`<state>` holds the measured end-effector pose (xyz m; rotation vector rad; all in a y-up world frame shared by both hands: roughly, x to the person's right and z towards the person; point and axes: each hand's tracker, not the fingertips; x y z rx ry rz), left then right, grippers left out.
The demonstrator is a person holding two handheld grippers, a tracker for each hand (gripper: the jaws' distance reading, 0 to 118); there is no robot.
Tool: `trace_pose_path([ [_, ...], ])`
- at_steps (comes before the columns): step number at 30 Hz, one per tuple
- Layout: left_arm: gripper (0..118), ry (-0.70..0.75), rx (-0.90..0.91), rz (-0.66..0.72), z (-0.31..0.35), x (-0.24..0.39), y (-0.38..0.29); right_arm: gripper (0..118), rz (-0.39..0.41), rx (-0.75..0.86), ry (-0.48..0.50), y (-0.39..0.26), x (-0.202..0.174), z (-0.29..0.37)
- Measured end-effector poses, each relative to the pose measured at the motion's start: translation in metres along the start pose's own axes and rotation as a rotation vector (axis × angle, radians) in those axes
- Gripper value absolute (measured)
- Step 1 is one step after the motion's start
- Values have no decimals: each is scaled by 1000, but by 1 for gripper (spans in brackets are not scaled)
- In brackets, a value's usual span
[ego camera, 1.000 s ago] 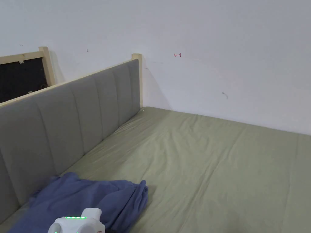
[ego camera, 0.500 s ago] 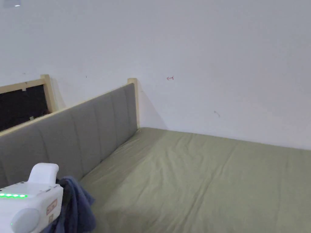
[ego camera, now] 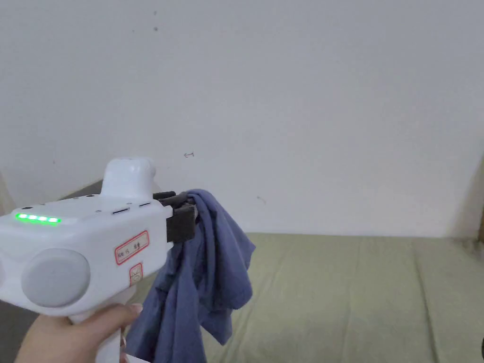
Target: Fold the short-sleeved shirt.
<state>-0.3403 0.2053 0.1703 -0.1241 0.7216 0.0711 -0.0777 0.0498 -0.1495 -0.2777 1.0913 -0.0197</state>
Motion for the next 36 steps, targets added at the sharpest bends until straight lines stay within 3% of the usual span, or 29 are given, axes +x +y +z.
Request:
trace_pose_path([
  [2, 5, -132, -28, 20, -24, 32, -6, 0, -8, 7, -17, 1, 11, 6],
  [10, 5, -326, -403, -2, -136, 146, -107, 0, -45, -27, -76, -8, 47, 19],
  [16, 6, -439, -789, 250, -192, 184, -213, 0, -61, -113, -118, -30, 68, 18],
  [17, 12, -448, -840, 313, -199, 184, -227, 0, -67, -128, -121, -34, 71, 16],
  [18, 27, -452, -861, 364, -202, 182, -238, 0, -71, -141, -123, -36, 73, 15],
  [19, 50, -474, -865, 400, -203, 178, -249, 0, -75, -153, -126, -39, 74, 14],
  [20, 84, -480, -857, 397, -203, 176, -254, 0, -79, -163, -126, -41, 75, 13],
  [21, 102, -476, -853, 388, -203, 174, -257, 0, -81, -173, -125, -43, 76, 12],
  [22, 108, -475, -843, 392, -200, 170, -256, 0, -82, -182, -122, -44, 76, 10],
  [27, 105, -458, -721, 460, -169, 141, -221, 0, -68, -207, -115, -45, 70, 5],
  [32, 101, -339, -437, 313, -100, 101, -174, 0, -64, -183, -97, -42, 60, 2],
  [33, 91, -300, -393, 278, -87, 96, -169, 0, -61, -171, -93, -41, 58, 3],
  [34, 71, -241, -350, 232, -71, 91, -166, 0, -59, -159, -88, -40, 56, 3],
  [35, 32, -175, -323, 198, -63, 86, -166, 0, -55, -152, -85, -40, 54, 2],
  [36, 7, -138, -297, 184, -53, 80, -167, 0, -52, -149, -83, -39, 52, 2],
])
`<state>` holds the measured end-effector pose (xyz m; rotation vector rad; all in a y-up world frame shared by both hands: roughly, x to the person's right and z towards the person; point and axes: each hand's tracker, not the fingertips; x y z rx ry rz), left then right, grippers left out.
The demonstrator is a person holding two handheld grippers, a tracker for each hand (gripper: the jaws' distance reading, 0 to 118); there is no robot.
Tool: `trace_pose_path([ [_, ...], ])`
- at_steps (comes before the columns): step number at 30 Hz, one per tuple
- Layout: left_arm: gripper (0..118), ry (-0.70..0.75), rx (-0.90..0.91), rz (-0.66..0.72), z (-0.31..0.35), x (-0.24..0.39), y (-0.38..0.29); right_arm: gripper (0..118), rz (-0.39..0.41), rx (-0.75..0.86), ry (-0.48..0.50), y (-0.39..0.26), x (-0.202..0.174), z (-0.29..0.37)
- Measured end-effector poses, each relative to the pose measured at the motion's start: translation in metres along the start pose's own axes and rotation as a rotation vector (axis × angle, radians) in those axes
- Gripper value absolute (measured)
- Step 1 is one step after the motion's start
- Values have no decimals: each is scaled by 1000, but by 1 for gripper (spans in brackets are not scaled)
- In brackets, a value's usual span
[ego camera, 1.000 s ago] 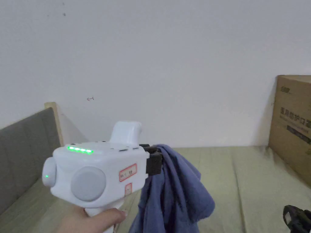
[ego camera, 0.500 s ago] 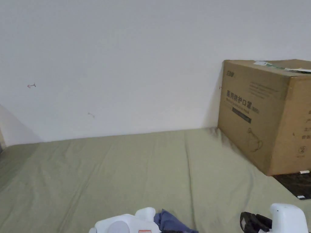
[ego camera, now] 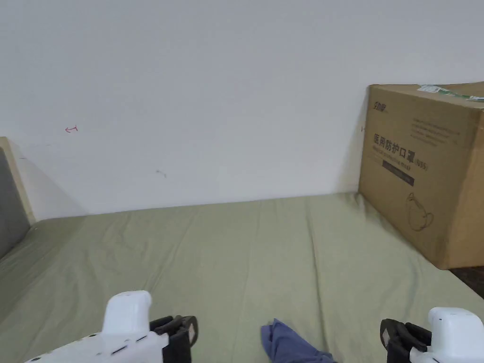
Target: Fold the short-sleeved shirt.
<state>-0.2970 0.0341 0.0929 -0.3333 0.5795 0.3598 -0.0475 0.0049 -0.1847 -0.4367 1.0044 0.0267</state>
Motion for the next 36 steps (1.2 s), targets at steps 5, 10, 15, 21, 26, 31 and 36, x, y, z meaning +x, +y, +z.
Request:
trace_pose_path([
  [5, 0, 44, 28, 73, 18, -26, -13, 0, 13, 3, 5, 2, -7, -7],
  [10, 0, 106, -212, 100, -41, -67, -14, 0, 9, -18, 16, 0, -8, -13],
  [15, 118, 179, -405, 113, -128, -118, -25, 0, 38, -52, 14, -5, -7, -21],
  [21, 115, 244, -587, 152, -220, -149, -80, 0, 20, -108, -32, -13, 6, -38],
  [26, 91, 179, -642, 10, -217, -140, -111, 0, 31, -149, -45, -21, 25, -68],
  [31, 4, 41, -492, 177, -130, -129, -91, 0, -96, -311, -12, -17, 51, -123],
  [36, 4, 117, -426, 160, -63, -139, -87, 69, -50, -571, -6, -22, 51, -215],
])
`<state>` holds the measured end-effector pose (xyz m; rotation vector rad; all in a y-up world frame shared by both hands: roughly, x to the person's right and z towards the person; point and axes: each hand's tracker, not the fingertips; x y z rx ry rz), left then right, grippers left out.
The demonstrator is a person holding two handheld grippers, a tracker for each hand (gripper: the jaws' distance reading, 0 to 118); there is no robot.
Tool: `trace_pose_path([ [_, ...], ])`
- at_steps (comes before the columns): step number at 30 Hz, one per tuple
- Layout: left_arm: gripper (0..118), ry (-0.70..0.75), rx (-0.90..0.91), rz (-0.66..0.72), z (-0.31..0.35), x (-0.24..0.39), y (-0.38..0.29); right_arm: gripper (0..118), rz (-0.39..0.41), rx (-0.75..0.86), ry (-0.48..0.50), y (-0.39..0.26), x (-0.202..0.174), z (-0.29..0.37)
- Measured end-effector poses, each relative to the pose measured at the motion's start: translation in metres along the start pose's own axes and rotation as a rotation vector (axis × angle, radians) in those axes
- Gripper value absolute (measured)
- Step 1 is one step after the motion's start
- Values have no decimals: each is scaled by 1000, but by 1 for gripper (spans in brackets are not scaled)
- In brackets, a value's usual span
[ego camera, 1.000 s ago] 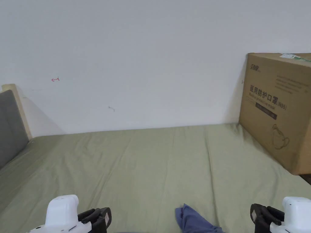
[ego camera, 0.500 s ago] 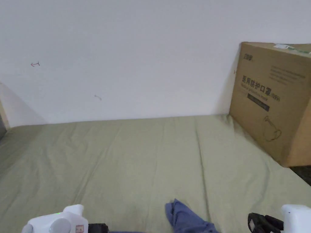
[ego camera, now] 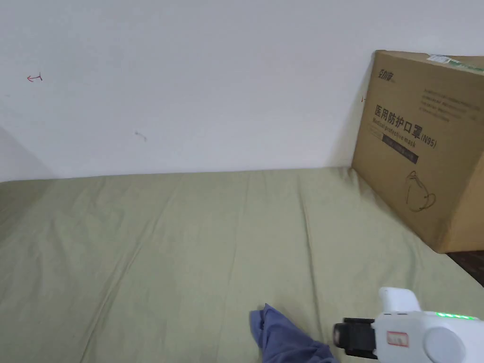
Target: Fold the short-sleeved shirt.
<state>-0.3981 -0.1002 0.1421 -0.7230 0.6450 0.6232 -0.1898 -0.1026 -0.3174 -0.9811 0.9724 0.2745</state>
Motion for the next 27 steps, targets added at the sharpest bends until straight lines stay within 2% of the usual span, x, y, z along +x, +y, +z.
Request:
trace_pose_path([
  [1, 4, 6, 11, 7, 10, -4, -3, 92, -37, -22, 38, 4, 2, -18],
  [4, 4, 30, 22, 22, 33, -4, -14, 93, -38, -199, 50, 16, -7, -64],
  [6, 4, 31, 21, 44, 41, -8, -17, 92, 16, -289, 38, 16, -16, -89],
  [7, 4, 47, 26, 42, 46, -4, -20, 88, 72, -332, 17, 15, -20, -100],
  [9, 4, 58, 28, 53, 50, -8, -21, 40, 199, -338, -23, 7, -32, -100],
  [10, 4, 76, 41, 68, 52, -9, -21, 26, 295, -286, -99, 5, -39, -94],
  [11, 4, 89, 67, 98, 56, -12, -22, 9, 347, -243, -105, 4, -40, -85],
  [12, 4, 81, 89, 115, 59, -12, -22, 8, 354, -221, -98, 2, -40, -75],
  [14, 4, 65, 118, 118, 65, -9, -19, 6, 280, -156, -7, 5, -27, -47],
  [18, 4, 91, 180, 93, 82, -11, -7, 5, 224, 18, -10, 12, -2, 28],
  [22, 4, 81, 277, 23, 120, -13, 22, 4, 161, 124, 55, 24, 20, 119],
  [27, 4, 2, 411, 25, 174, -9, 70, 4, 141, 271, 50, 47, 34, 209],
])
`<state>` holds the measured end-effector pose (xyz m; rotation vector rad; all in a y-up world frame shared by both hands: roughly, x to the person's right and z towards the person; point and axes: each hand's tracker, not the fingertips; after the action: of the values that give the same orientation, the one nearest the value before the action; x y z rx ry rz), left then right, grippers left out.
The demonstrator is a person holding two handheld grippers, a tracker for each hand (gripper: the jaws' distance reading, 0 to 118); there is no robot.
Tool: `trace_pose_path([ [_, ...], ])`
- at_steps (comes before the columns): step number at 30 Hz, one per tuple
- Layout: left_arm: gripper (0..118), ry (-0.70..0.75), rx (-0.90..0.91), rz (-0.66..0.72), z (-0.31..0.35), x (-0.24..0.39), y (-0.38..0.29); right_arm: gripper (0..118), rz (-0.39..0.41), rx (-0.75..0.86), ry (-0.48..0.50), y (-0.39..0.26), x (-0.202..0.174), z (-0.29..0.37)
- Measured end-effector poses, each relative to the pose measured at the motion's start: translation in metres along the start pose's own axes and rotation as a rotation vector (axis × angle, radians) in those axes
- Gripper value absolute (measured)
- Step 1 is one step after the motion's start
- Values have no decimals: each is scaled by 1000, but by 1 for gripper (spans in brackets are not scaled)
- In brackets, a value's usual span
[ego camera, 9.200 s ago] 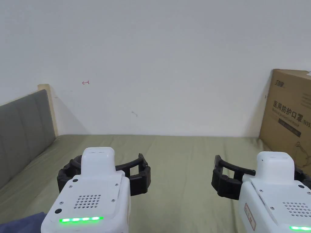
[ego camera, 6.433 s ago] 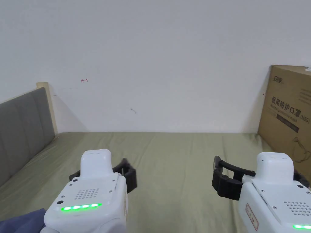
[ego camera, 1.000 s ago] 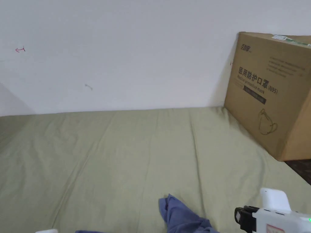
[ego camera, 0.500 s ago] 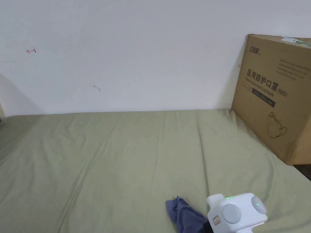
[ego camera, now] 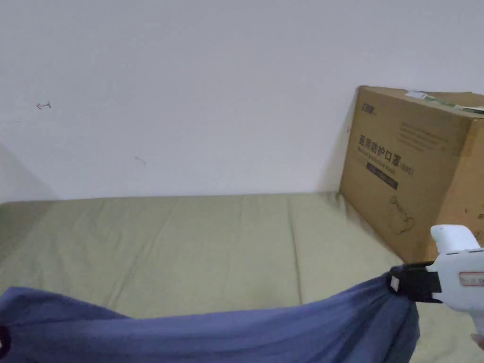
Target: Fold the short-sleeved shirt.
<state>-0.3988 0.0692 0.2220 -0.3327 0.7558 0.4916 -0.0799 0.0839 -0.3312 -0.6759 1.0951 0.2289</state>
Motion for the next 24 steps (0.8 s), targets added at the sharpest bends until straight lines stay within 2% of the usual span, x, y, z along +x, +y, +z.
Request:
trace_pose_path([
  [3, 4, -25, 55, -27, 7, 8, 41, 4, -31, 69, -3, 34, 7, 29],
  [8, 4, -22, 102, -117, -2, 33, 105, 4, -7, 164, -24, 96, -11, 63],
  [10, 4, -24, 111, -99, -12, 35, 129, 4, 16, 185, -41, 122, -17, 61],
  [12, 4, -21, 118, -71, -24, 39, 153, 4, 60, 206, -76, 149, -24, 56],
  [15, 4, 57, 168, -71, -46, 45, 184, 4, 37, 225, -69, 191, -27, 37],
  [17, 4, 73, 186, -55, -72, 39, 206, 4, 55, 254, -102, 223, -32, 16],
  [24, 4, 156, 261, -128, -129, 57, 252, 4, 93, 350, -203, 299, -57, -40],
])
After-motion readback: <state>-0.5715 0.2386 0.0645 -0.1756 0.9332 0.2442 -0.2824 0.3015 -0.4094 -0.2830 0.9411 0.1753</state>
